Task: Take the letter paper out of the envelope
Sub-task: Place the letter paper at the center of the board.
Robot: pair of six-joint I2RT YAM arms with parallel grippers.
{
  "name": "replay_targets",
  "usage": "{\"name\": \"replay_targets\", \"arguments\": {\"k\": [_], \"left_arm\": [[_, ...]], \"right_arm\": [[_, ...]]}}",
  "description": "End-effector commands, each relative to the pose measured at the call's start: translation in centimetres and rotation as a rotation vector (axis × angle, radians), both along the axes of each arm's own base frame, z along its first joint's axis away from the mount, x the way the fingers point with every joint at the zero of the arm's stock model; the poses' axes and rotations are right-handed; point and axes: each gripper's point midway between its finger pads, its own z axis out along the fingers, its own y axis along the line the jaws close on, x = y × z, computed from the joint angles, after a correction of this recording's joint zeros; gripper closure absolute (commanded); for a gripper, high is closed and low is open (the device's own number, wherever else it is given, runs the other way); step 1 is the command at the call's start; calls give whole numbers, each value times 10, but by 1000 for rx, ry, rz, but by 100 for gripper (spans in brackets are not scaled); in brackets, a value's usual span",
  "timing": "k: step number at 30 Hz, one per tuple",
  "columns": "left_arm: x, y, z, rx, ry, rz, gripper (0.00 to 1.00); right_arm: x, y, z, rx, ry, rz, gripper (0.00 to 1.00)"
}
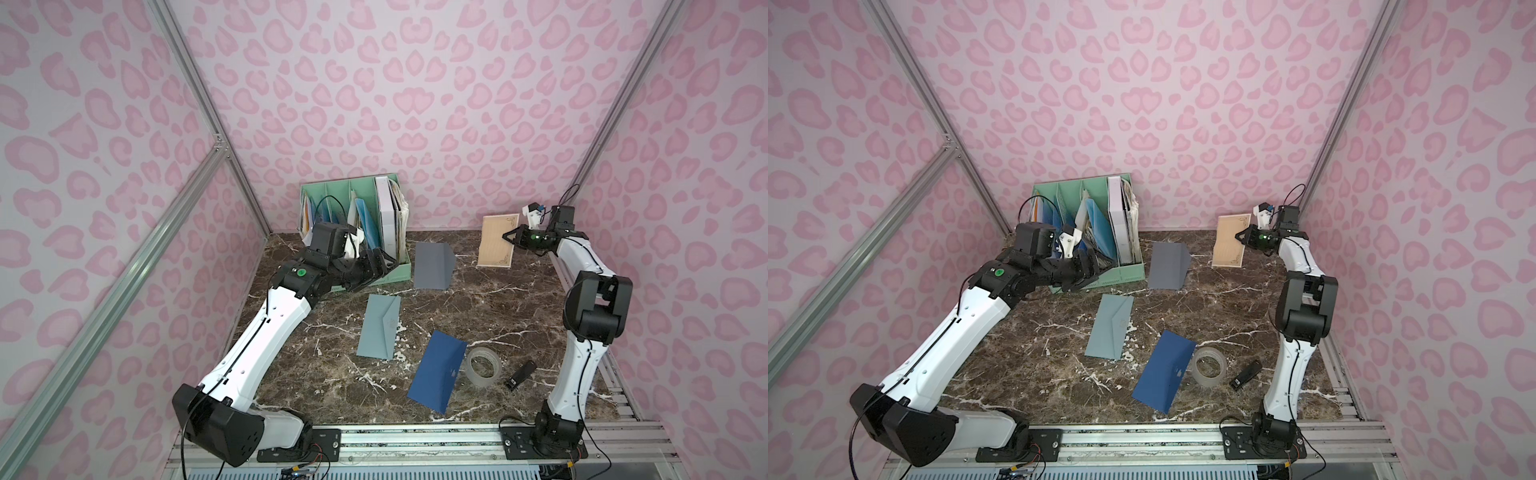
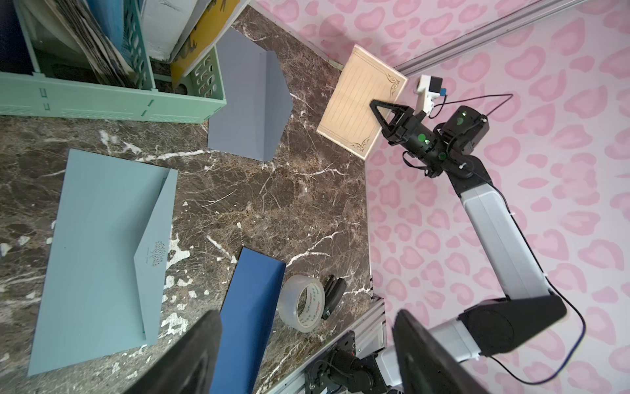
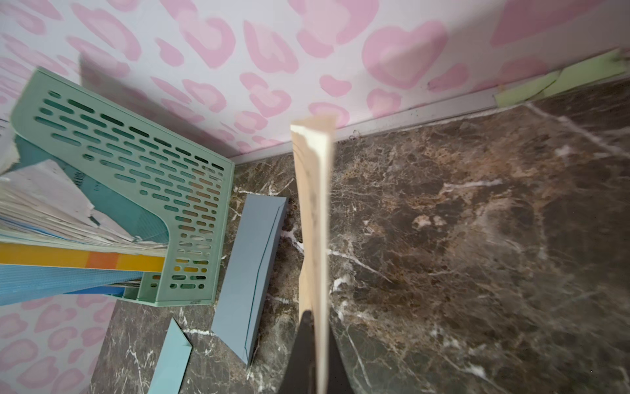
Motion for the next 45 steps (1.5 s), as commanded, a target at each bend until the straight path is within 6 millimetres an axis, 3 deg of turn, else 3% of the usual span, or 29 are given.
{"name": "replay_targets", "arguments": {"k": [1, 8, 11, 18, 21, 27, 33, 37, 41, 45], "left_arm": [[-5, 4, -5, 41, -1, -20, 20], [-2, 2, -15, 51, 32, -24, 21], [1, 1, -3, 42, 4, -27, 21], [2, 4, -4, 43, 14, -23, 21], [2, 6, -4, 47, 14, -22, 21], [3, 8, -5, 54, 15, -17, 21], [3, 8, -9, 60, 25, -16, 21], [4, 8, -9, 57, 21, -17, 21], [5, 10, -11, 67, 24, -8, 22], [4, 15, -16, 93, 38, 10, 22]], "right_arm": [[-18, 10, -27, 8, 117, 65, 100], [-10, 37, -63, 49, 210, 117, 100], [-4, 36, -75, 40, 239, 101, 100], [11, 28, -86, 27, 246, 85, 96], [13, 28, -92, 21, 246, 87, 89], [17, 21, -104, -48, 264, 52, 60], [32, -7, -80, -192, 217, -85, 47], [40, -35, -55, -243, 177, -203, 45], [46, -51, -16, -285, 99, -285, 45], [47, -53, 33, -307, -10, -328, 46]]}}
